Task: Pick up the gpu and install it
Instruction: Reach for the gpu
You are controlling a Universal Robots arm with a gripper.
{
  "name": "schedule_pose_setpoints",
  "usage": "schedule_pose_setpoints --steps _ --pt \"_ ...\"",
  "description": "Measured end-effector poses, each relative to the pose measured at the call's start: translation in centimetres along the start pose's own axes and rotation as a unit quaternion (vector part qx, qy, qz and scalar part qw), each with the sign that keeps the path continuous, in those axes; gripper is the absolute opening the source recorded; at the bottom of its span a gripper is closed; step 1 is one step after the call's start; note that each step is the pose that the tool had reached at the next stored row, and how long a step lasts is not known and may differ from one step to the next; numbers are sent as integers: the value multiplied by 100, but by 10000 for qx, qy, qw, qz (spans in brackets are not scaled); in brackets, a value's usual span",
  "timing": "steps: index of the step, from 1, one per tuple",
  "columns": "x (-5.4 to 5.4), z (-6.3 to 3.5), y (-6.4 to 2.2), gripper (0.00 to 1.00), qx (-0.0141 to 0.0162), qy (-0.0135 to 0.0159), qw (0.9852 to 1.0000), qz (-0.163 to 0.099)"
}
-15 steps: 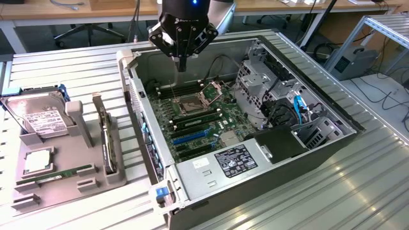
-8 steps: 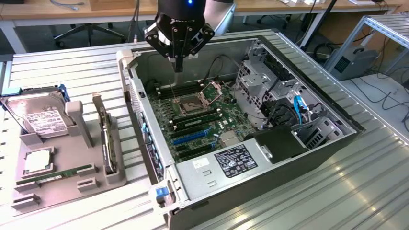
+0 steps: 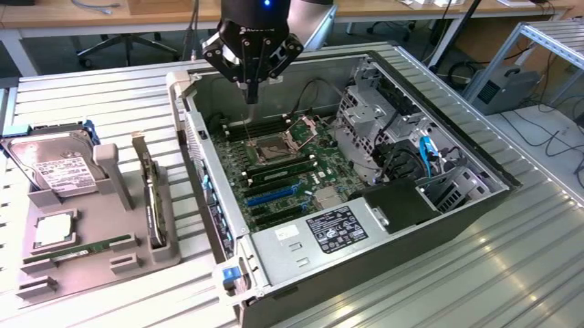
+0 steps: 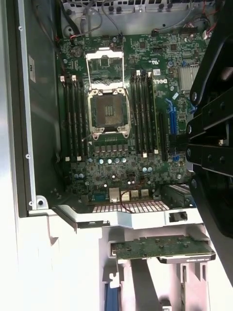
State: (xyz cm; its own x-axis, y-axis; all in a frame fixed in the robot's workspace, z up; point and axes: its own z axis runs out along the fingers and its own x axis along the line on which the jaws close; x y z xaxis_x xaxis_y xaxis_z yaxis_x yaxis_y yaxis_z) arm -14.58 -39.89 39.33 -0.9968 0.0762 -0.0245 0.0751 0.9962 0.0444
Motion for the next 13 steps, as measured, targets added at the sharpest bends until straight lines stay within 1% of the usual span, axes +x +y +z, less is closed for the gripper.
schedule_pose_setpoints --steps 13 --pt "40 -2 -3 11 0 0 10000 0"
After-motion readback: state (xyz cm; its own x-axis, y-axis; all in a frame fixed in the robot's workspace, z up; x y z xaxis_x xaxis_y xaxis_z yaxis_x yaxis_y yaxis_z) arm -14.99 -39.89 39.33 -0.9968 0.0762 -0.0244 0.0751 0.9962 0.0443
